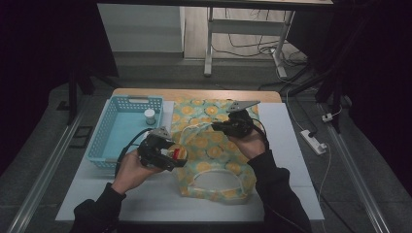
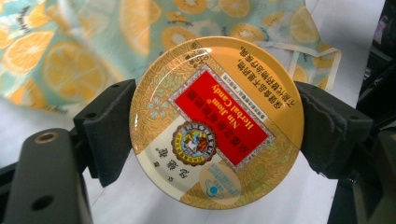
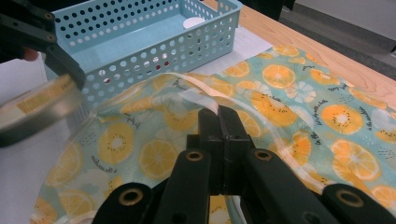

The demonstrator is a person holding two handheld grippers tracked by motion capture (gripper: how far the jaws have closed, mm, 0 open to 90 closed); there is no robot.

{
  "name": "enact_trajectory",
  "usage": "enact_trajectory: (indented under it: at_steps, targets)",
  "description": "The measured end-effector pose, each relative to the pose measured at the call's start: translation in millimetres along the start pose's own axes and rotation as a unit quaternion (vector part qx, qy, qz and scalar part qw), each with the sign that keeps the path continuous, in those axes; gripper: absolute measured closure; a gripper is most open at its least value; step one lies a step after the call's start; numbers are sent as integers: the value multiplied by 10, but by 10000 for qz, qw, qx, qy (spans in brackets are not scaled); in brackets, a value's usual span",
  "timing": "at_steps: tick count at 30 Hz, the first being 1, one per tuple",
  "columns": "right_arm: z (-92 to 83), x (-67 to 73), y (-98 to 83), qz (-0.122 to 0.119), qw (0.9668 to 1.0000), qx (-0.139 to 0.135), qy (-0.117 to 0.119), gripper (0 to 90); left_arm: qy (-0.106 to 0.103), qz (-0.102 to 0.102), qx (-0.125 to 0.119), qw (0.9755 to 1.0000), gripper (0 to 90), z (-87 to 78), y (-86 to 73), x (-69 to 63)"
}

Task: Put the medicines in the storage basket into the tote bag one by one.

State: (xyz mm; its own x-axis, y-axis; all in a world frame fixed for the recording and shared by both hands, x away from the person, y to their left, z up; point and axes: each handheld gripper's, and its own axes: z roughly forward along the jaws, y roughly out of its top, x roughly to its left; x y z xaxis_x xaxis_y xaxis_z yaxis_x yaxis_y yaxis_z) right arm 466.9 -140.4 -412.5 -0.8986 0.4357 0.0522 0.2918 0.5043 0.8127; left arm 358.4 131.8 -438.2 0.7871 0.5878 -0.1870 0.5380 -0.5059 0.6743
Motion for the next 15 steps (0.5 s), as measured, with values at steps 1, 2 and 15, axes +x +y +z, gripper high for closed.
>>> enact_trajectory:
  at_steps: [1,2,15]
  targets:
    - [3,2,-1,4,10000,6,-2,900,-30,14,28,10000,202,33,21,-5]
    - [7,3,-2,9,10000,4,3,900,-56,26,52,10000,202,66,41,-9]
    - [30,29,3,-28,10000,-18,17,900,-208,87,251,9994,202,432,268,17]
